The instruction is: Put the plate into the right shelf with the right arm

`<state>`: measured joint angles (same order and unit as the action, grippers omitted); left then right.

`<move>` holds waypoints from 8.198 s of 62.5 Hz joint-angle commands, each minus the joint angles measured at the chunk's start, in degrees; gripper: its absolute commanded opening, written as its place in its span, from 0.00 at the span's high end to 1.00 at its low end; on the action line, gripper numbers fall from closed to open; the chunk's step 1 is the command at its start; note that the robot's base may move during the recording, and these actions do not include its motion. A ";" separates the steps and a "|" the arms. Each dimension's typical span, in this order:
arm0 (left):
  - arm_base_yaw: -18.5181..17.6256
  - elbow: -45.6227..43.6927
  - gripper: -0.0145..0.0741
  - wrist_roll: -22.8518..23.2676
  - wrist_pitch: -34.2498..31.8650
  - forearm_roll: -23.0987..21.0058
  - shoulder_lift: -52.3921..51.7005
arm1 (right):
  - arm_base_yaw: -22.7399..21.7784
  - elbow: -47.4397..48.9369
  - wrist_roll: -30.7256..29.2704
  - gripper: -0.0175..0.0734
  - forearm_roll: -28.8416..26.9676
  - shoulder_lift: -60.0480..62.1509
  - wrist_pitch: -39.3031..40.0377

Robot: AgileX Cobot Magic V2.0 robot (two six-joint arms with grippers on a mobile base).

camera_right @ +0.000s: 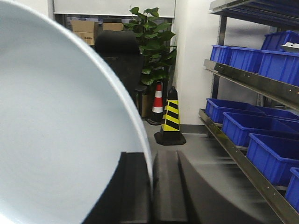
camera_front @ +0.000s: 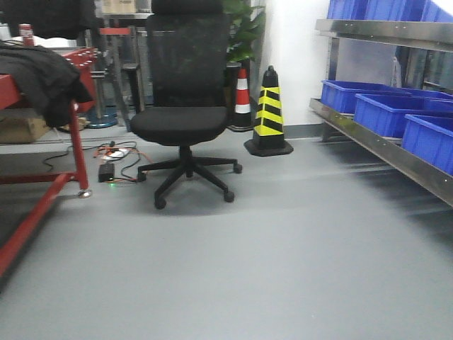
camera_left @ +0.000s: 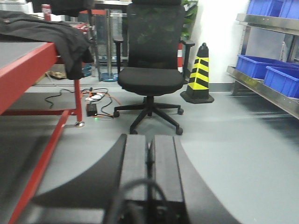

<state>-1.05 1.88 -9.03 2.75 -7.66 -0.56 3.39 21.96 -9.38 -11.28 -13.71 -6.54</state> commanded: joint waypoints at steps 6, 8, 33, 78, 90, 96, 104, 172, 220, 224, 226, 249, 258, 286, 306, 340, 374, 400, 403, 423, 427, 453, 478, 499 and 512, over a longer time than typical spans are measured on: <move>-0.11 0.59 0.98 0.40 -5.16 -0.47 -0.59 | -0.27 1.78 -0.21 0.75 -0.32 -0.37 5.69; -0.11 0.59 0.98 0.40 -5.16 -0.47 -0.59 | -0.27 1.78 -0.21 0.75 -0.32 -0.37 5.69; -0.11 0.59 0.98 0.40 -5.16 -0.47 -0.59 | -0.21 1.78 -0.21 0.75 -0.32 -0.37 5.69; -0.11 0.59 0.98 0.40 -5.16 -0.47 -0.59 | -0.21 1.78 -0.21 0.75 -0.32 -0.37 5.69; -0.11 0.59 0.98 0.40 -5.16 -0.47 -0.59 | -0.21 1.78 -0.21 0.75 -0.32 -0.37 5.69; -0.11 0.59 0.98 0.40 -5.16 -0.47 -0.59 | -0.21 1.78 -0.21 0.75 -0.32 -0.37 5.69; -0.11 0.59 0.98 0.40 -5.16 -0.47 -0.59 | -0.21 1.78 -0.21 0.75 -0.32 -0.37 5.69; -0.11 0.59 0.98 0.40 -5.16 -0.47 -0.59 | -0.21 1.78 -0.21 0.75 -0.32 -0.37 5.69; -0.11 0.59 0.98 0.40 -5.16 -0.47 -0.59 | -0.21 1.78 -0.21 0.75 -0.32 -0.37 5.69; -0.11 0.59 0.98 0.40 -5.16 -0.47 -0.59 | -0.21 1.78 -0.21 0.75 -0.32 -0.37 5.69; -0.11 0.59 0.98 0.40 -5.16 -0.47 -0.59 | -0.21 1.78 -0.21 0.75 -0.32 -0.37 5.90; -0.11 0.59 0.98 0.40 -5.16 -0.47 -0.59 | -0.15 4.57 0.28 0.75 -2.36 -0.75 7.35; -0.11 0.59 0.98 0.40 -5.16 -0.47 -0.59 | -0.15 11.52 0.28 0.75 -2.31 -3.68 7.41; -0.11 0.59 0.98 0.40 -5.16 -0.47 -0.59 | 1.09 34.35 0.28 0.75 -2.36 -27.56 7.41; -0.11 0.59 0.98 0.40 -5.16 -0.47 -0.59 | 8.58 43.95 0.28 0.75 -2.36 -46.13 13.91; -0.11 0.59 0.98 0.40 -5.16 -0.47 -0.59 | 14.04 45.84 0.28 0.56 -2.36 -59.99 14.57; -0.11 0.59 0.98 0.40 -5.16 -0.47 -0.59 | 10.12 45.84 0.28 0.66 -2.41 -57.37 21.03; -0.11 0.59 0.98 0.40 -5.16 -0.47 -0.59 | -0.43 38.29 0.45 0.75 -4.58 -47.34 11.54; -0.11 0.59 0.98 0.40 -5.16 -0.47 -0.59 | -0.66 35.87 0.45 0.75 -4.58 -45.44 10.64; -0.11 0.59 0.98 0.40 -5.16 -0.47 -0.59 | -0.66 10.09 0.45 0.75 -4.58 -27.05 21.82; -0.11 0.59 0.98 0.40 -5.16 -0.47 -0.59 | -0.66 5.23 0.45 0.75 -4.58 -21.70 21.79; -0.11 0.59 0.98 0.40 -5.16 -0.47 -0.59 | -0.66 -11.45 0.45 0.75 -4.58 3.37 16.28; -0.11 0.59 0.98 0.40 -5.16 -0.47 -0.59 | -0.66 -12.06 0.45 0.75 -4.58 4.18 16.13; -0.11 0.59 0.98 0.40 -5.16 -0.47 -0.59 | -0.66 -13.24 0.49 0.75 -1.27 4.18 16.03; -0.11 0.59 0.98 0.40 -5.16 -0.47 -0.59 | -0.66 -15.20 18.41 0.75 16.06 4.18 16.00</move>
<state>-1.05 1.88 -9.03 2.75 -7.66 -0.56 3.15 5.89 1.28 -1.67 -9.13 4.62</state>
